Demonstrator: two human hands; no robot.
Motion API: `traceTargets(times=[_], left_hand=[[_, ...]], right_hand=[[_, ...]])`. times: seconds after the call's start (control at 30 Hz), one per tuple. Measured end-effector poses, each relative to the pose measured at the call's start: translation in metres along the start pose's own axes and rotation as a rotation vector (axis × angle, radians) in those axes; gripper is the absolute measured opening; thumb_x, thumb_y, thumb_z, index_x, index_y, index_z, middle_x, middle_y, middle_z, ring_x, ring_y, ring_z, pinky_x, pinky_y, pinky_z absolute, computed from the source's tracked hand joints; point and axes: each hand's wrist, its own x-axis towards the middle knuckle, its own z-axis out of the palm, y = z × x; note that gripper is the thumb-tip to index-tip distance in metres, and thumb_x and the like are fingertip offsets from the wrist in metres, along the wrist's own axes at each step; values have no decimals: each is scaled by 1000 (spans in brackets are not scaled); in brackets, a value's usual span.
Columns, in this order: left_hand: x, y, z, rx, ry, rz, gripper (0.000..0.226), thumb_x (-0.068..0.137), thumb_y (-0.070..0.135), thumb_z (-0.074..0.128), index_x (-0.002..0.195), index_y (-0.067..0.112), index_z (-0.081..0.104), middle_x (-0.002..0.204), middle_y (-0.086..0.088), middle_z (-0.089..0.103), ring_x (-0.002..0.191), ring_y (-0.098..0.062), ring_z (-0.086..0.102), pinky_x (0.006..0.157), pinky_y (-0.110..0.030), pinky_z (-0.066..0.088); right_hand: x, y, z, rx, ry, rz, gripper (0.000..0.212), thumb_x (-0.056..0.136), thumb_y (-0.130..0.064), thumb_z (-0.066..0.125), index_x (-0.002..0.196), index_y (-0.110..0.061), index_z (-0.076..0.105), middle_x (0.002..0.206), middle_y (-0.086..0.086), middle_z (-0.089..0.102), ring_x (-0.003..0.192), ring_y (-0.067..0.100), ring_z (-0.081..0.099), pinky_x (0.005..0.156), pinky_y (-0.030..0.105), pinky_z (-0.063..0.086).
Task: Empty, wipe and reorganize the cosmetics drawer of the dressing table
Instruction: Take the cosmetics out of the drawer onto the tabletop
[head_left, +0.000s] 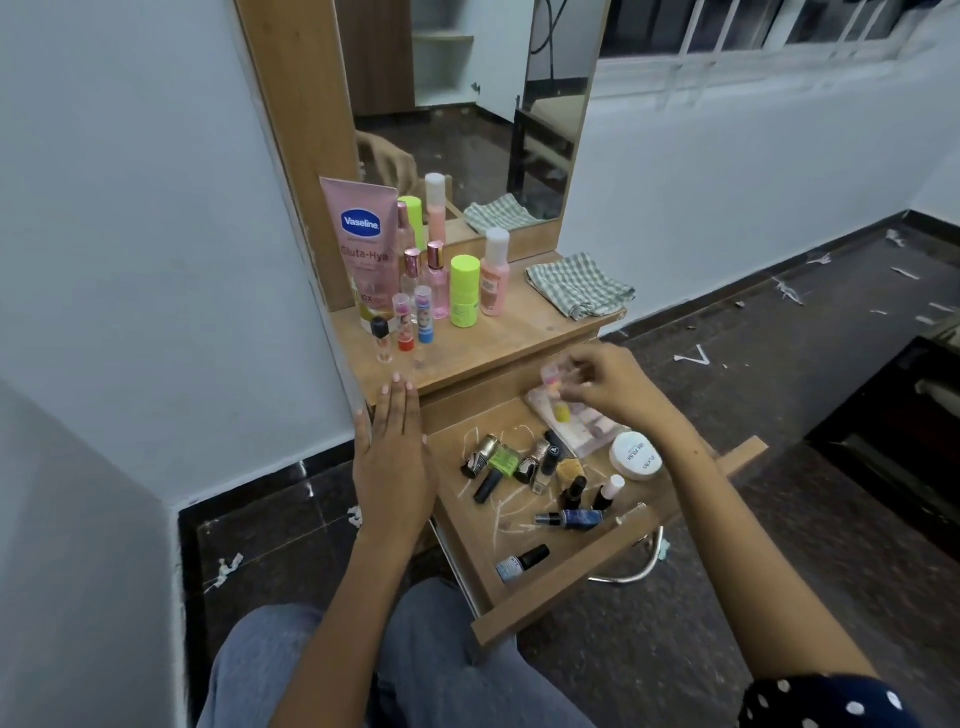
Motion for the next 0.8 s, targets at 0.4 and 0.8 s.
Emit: traceTargets(times=[0.4, 0.8], left_hand=[[-1, 0, 1, 21, -2, -5, 60, 101, 20, 27, 152, 13, -3, 160, -3, -9, 147, -16, -7, 118, -37, -7], [0, 1, 3, -21, 1, -7, 62, 100, 17, 32, 153, 14, -1, 160, -2, -8, 147, -15, -7, 113, -32, -16]], right_hand=[[81, -106, 89, 328, 486, -127, 16, 85, -2, 65, 100, -5, 63, 95, 2, 67, 86, 9, 59, 73, 9, 48], [80, -89, 107, 178, 522, 14, 19, 81, -8, 72, 99, -8, 65, 99, 4, 70, 92, 16, 64, 77, 25, 51]])
